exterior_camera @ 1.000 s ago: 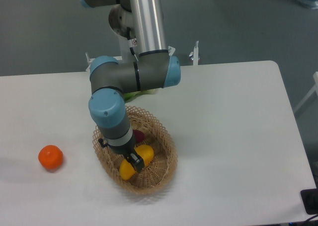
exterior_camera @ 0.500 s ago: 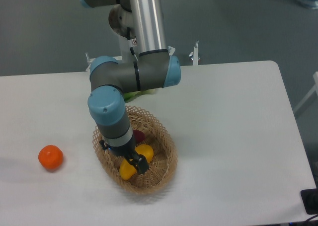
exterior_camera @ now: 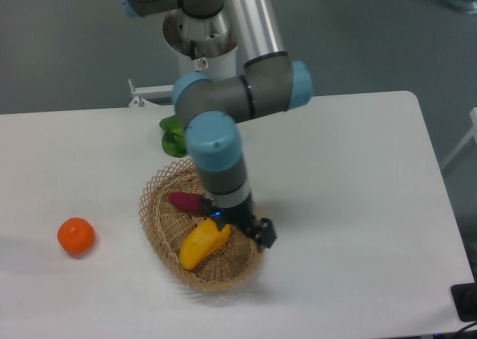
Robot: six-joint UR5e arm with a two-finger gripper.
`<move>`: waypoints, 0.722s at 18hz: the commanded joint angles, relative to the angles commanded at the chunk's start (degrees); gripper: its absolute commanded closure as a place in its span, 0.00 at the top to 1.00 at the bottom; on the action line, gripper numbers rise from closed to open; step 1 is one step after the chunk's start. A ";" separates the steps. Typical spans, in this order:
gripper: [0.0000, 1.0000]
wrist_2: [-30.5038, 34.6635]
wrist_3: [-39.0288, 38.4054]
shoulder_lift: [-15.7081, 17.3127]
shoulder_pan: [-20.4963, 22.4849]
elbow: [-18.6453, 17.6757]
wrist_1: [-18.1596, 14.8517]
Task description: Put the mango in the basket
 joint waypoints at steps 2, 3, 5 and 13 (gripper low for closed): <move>1.00 -0.26 1.76 -0.08 1.94 0.52 -0.09; 1.00 -0.26 3.16 -0.09 2.99 0.53 -0.09; 1.00 -0.35 7.11 0.26 5.62 0.79 -2.09; 1.00 -3.60 17.76 -2.10 14.15 7.11 -8.70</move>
